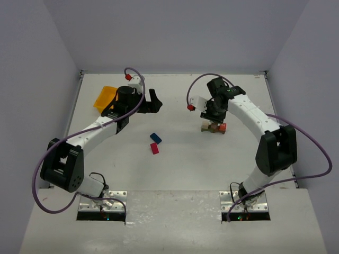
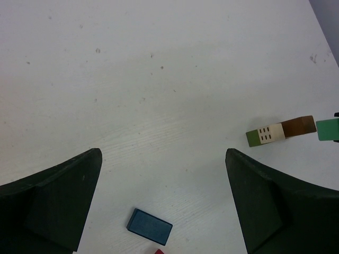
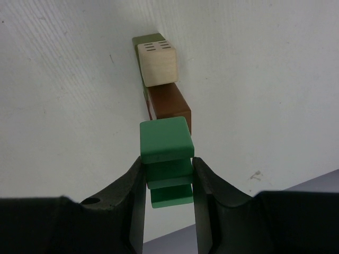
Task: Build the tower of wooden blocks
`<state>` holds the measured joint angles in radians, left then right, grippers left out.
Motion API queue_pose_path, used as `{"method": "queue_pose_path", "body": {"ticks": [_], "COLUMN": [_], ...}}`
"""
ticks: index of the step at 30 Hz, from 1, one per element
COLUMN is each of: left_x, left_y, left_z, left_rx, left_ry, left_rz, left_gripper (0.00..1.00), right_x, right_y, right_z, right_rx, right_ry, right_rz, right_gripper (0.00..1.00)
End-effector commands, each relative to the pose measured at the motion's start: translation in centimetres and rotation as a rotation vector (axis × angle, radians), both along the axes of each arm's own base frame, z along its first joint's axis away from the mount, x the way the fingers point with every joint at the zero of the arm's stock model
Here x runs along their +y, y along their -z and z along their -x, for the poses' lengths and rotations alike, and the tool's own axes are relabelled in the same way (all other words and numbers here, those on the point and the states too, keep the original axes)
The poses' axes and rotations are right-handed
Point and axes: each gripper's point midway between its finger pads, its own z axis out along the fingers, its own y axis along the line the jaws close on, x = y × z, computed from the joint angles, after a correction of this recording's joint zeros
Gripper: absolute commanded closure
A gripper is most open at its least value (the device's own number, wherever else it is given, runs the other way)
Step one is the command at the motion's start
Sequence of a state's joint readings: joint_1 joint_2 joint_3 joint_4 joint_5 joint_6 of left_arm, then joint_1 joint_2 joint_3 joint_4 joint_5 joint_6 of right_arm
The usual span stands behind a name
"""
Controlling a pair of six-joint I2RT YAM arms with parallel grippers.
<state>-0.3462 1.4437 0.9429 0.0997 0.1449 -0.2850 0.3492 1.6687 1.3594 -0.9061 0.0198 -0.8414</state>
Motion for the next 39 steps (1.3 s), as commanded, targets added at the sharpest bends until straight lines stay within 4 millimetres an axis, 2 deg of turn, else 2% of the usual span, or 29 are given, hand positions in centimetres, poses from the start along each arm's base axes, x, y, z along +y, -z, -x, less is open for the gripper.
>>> {"method": "queue_pose_path", "body": {"ticks": [1, 11, 25, 39], "left_x": [-0.6, -0.7, -0.9, -1.2], "left_y": [-2.2, -2.4, -2.3, -2.3], "left_z": [-0.8, -0.7, -0.8, -0.6], "left_rx": [-0.059, -0.065, -0.066, -0.065], "left_ry": [0.022, 0.036, 0.047, 0.068], "left_rz": [0.013, 0.009, 0.008, 0.011], "left_gripper": [0.00, 0.00, 0.00, 0.00], "right_x": [0.5, 0.1, -0.5, -0.4], "right_y": [0.2, 1.2, 1.7, 1.6], "right_z": [-1.7, -2.7, -2.1, -2.3], "right_rx": [-0.044, -0.057, -0.042, -0.055], "right_ry": [-0.017, -0.008, -0.003, -0.001], "right_rz": [-0.008, 0.017, 0.023, 0.014], "right_gripper": [0.98, 0.96, 0.92, 0.88]}}
